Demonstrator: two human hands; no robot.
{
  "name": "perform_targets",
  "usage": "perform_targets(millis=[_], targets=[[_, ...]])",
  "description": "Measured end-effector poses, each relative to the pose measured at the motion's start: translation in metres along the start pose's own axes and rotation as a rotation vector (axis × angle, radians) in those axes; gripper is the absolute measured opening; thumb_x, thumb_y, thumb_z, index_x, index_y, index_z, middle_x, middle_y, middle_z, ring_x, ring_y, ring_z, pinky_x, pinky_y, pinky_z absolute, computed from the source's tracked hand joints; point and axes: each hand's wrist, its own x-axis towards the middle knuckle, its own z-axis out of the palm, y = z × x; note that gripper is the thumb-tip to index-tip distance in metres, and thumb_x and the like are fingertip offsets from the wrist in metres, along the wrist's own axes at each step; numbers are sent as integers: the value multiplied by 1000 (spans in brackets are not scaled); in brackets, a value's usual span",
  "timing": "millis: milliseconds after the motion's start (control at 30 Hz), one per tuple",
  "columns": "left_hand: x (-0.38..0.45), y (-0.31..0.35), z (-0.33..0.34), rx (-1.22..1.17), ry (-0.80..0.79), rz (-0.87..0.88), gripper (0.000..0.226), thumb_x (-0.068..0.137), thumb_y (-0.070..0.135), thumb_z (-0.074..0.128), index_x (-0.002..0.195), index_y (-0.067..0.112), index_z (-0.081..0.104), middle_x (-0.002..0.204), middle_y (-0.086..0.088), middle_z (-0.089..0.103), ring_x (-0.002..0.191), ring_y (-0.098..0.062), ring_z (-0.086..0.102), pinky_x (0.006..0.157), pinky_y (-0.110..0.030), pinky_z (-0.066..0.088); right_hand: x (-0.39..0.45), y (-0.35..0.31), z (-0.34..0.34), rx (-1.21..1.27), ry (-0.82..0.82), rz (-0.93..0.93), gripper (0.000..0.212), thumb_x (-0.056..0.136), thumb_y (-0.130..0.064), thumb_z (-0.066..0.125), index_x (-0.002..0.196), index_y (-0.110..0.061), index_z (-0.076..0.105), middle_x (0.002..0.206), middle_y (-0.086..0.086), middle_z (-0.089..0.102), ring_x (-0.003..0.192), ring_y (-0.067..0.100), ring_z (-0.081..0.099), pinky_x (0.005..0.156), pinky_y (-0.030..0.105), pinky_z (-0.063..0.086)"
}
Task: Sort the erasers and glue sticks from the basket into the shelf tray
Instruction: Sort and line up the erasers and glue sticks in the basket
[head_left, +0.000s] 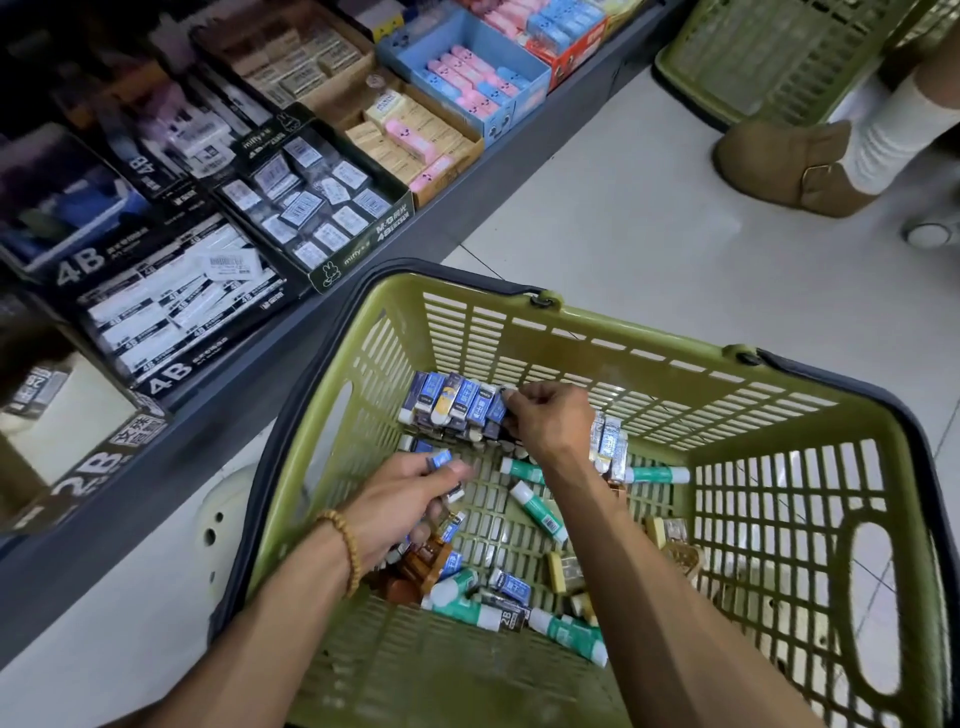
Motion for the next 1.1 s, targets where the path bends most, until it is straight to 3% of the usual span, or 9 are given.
perform_targets(millis=[100, 233, 400, 500, 600, 767, 900, 1000, 1100], targets=[[5, 1, -3, 10, 71, 69, 11, 88, 17, 68, 98, 14, 68, 52, 10, 57, 50, -7, 41, 41, -18, 31, 1, -1, 1, 3, 59, -32, 22, 85, -22, 79, 65, -18, 70, 62, 2, 71, 63, 22, 73, 65, 38, 62], [2, 1, 1, -27, 133, 96, 12, 83, 11, 72, 93, 9, 67, 56, 8, 60, 51, -9, 44, 41, -18, 34, -7, 1, -8, -43, 47, -130, 33, 88, -24, 69, 59, -8, 66, 59, 11, 68, 56, 28, 65, 60, 44, 58], [2, 6, 5, -220, 144, 85, 8, 91, 6, 60, 97, 5, 66, 76, -6, 65, 54, -10, 52, 42, -18, 39, -47, -2, -25, 52, -470, -68, 26, 96, -25, 65, 78, -7, 72, 70, 7, 71, 63, 16, 64, 60, 31, 53], [0, 11, 14, -318, 119, 83, 10, 94, 3, 55, 97, 2, 65, 74, -6, 67, 52, -10, 52, 42, -19, 38, -59, -2, -33, 66, -561, -30, 16, 92, -12, 69, 91, 5, 69, 76, 13, 69, 62, 17, 64, 60, 27, 55], [-3, 15, 25, -393, 140, 76, 18, 96, -4, 46, 103, -1, 63, 74, -7, 65, 54, -11, 53, 47, -22, 39, -62, -2, -40, 138, -527, 13, 6, 92, -3, 67, 88, 1, 66, 70, 11, 69, 55, 14, 65, 56, 25, 54], [-4, 11, 27, -370, 200, 55, 51, 80, -28, 33, 122, -8, 54, 87, -11, 52, 77, -20, 60, 68, -28, 52, -51, 0, -54, 258, -278, 113, 5, 90, 6, 62, 86, 5, 64, 60, 10, 63, 47, 14, 58, 49, 26, 46], [-10, 6, 21, -280, 190, 88, 39, 85, -22, 51, 112, 3, 62, 108, -12, 60, 91, -20, 71, 73, -25, 59, -41, 0, -61, 238, -198, 89, 9, 88, 9, 63, 80, 4, 63, 65, 14, 61, 53, 17, 52, 52, 25, 46], [-10, 3, 19, -221, 237, 115, 30, 84, -15, 61, 101, 9, 66, 101, -11, 68, 84, -19, 73, 71, -27, 59, -31, 0, -61, 228, -170, 85, 10, 86, 8, 62, 79, 1, 65, 57, 8, 61, 48, 14, 49, 48, 25, 43], [-8, 0, 18, -111, 282, 123, 27, 82, -10, 67, 94, 13, 67, 97, -6, 73, 86, -21, 73, 77, -37, 59, -23, -2, -55, 206, -184, 107, 6, 89, 3, 64, 84, 1, 66, 63, 12, 61, 45, 13, 46, 46, 26, 38]])
